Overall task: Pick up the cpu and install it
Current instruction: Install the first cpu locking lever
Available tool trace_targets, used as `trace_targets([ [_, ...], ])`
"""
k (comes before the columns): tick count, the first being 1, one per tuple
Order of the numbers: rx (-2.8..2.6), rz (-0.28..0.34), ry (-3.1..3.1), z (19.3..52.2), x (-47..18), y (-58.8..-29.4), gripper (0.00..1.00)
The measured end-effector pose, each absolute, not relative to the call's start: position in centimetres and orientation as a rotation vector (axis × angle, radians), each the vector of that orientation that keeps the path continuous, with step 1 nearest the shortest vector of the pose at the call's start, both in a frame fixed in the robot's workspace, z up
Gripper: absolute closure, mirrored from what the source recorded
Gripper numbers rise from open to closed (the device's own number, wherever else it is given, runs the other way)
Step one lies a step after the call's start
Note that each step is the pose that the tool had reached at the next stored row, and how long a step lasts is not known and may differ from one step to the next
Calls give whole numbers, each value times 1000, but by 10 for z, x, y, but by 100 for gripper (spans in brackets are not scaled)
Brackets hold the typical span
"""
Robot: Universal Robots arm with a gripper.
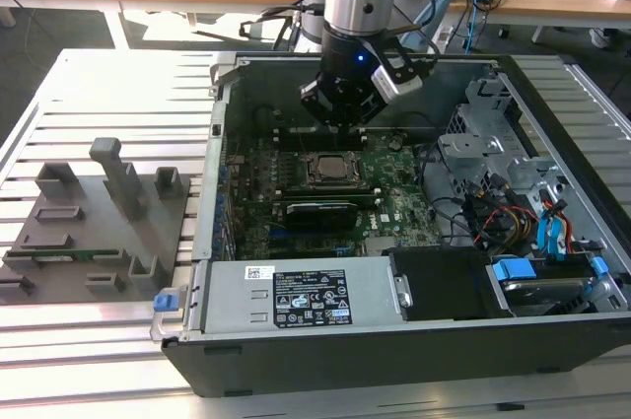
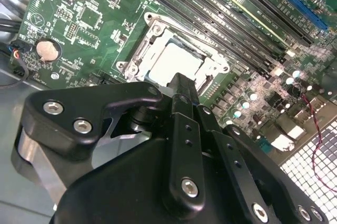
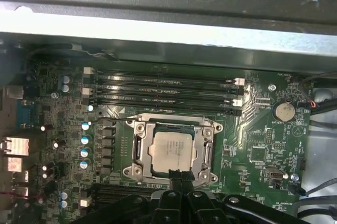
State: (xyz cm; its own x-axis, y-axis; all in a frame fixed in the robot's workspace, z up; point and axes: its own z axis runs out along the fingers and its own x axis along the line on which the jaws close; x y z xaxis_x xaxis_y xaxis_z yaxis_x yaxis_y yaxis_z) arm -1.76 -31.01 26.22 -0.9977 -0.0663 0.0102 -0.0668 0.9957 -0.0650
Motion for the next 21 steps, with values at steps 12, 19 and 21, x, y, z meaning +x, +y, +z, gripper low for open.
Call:
trace_targets([
  [12, 105, 110, -3130, 262, -33, -310, 89],
  [19, 105, 112, -3130, 262, -39, -310, 89],
  [21, 105, 112, -3130, 262, -42, -310, 89],
])
